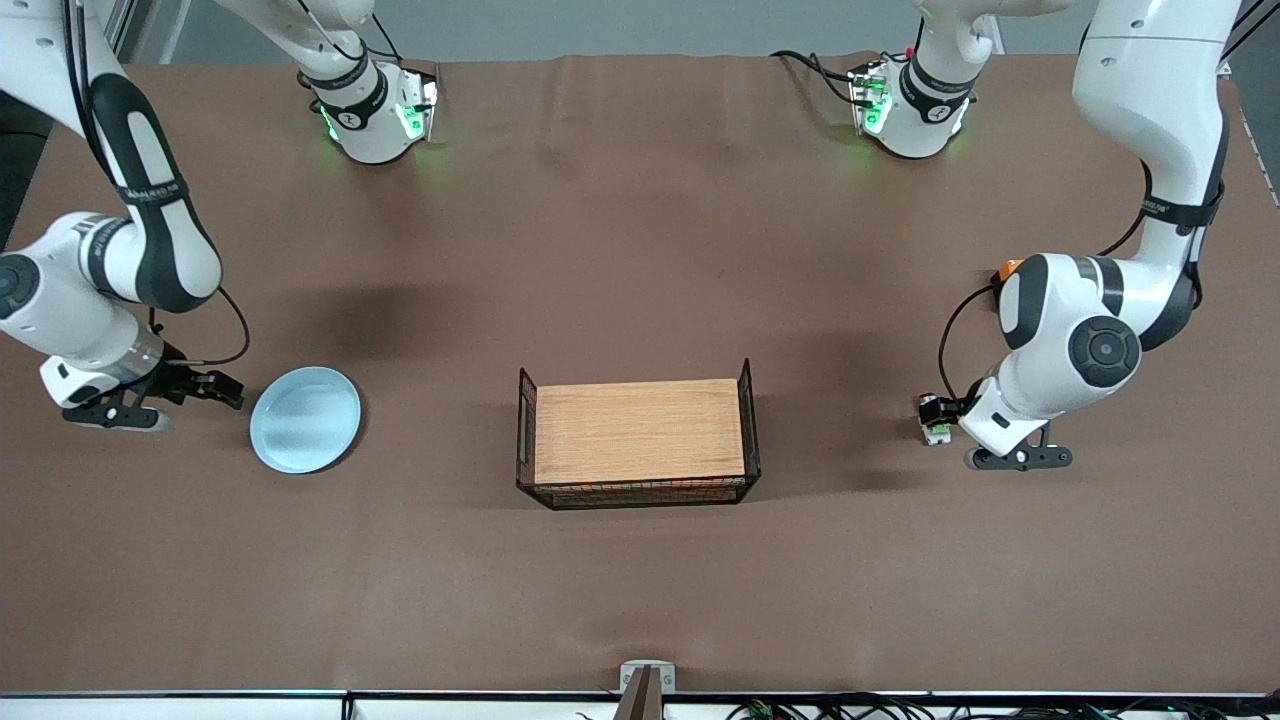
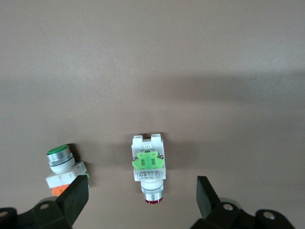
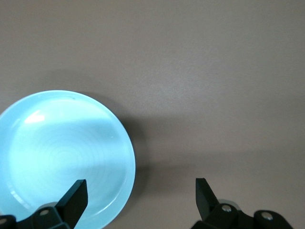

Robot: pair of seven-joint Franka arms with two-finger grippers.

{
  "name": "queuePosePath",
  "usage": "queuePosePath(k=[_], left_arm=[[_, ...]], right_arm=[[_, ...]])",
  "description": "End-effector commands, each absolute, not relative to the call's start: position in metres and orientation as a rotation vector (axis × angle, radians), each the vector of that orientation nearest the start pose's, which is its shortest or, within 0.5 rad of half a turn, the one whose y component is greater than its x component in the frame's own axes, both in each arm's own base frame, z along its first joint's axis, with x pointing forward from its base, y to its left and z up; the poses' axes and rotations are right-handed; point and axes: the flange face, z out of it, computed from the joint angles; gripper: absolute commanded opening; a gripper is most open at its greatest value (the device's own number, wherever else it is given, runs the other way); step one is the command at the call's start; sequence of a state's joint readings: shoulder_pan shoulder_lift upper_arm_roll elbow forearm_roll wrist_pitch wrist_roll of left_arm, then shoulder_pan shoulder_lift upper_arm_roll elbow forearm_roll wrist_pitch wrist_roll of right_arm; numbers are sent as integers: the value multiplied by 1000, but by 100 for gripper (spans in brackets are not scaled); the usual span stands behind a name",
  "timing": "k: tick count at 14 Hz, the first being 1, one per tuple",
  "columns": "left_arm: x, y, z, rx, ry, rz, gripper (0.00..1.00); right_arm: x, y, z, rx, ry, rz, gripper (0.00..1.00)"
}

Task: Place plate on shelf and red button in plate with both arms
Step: 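Reach the right gripper to the plate while the left gripper reaches the switch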

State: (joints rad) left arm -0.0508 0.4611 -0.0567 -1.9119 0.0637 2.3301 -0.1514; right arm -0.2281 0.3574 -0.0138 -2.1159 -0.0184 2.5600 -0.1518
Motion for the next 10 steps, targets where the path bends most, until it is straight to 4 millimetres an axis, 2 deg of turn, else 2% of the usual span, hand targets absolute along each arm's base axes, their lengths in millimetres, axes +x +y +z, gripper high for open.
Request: queuePosePath(k=[1,3,4,8,10], left_arm=[[619,-60,234,-3107,23,58,100],[620,-61,223,-3112,24,40,100],[621,-61,220,-3112,26,37,100],[620,-60,193,-3116,28,59,100],[621,-60,188,-3117,52,70,100]], right_arm=[[572,-142,225,-3171,78,-111,98],[570,-136,209,-3164,66,-69,81],[569,-135,206,-3162,63,-60,80],[567,-133,192,-3158,58,-24,61],[567,-133,187,-3156,58,-13,54]])
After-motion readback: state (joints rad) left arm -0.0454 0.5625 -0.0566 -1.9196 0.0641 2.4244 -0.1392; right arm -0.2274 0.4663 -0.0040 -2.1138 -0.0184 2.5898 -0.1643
